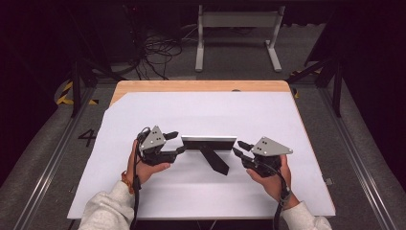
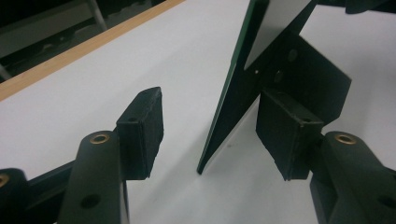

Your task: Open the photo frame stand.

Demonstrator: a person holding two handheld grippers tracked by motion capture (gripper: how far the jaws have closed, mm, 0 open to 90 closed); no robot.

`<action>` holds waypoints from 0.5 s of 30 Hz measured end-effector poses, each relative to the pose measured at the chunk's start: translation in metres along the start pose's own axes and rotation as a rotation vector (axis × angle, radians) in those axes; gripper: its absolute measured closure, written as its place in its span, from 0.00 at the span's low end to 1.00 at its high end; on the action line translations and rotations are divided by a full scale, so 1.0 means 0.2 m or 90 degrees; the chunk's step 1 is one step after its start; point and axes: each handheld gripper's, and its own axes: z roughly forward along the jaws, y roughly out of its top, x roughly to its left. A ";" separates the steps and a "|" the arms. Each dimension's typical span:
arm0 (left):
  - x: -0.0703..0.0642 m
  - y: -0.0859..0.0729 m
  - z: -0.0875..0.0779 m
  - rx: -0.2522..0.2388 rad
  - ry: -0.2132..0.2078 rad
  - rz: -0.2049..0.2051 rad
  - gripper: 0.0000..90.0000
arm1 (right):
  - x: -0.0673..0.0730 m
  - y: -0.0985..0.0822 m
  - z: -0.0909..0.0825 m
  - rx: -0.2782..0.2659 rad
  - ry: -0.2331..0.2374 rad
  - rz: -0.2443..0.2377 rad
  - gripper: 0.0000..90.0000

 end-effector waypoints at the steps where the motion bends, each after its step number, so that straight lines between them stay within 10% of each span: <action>1: 0.01 0.00 0.01 0.002 0.003 0.000 0.48 | 0.01 0.01 0.01 0.001 -0.002 -0.007 0.81; 15: -0.01 0.03 0.05 -0.001 -0.042 0.015 0.60 | 0.01 0.01 0.04 0.010 -0.004 -0.003 0.80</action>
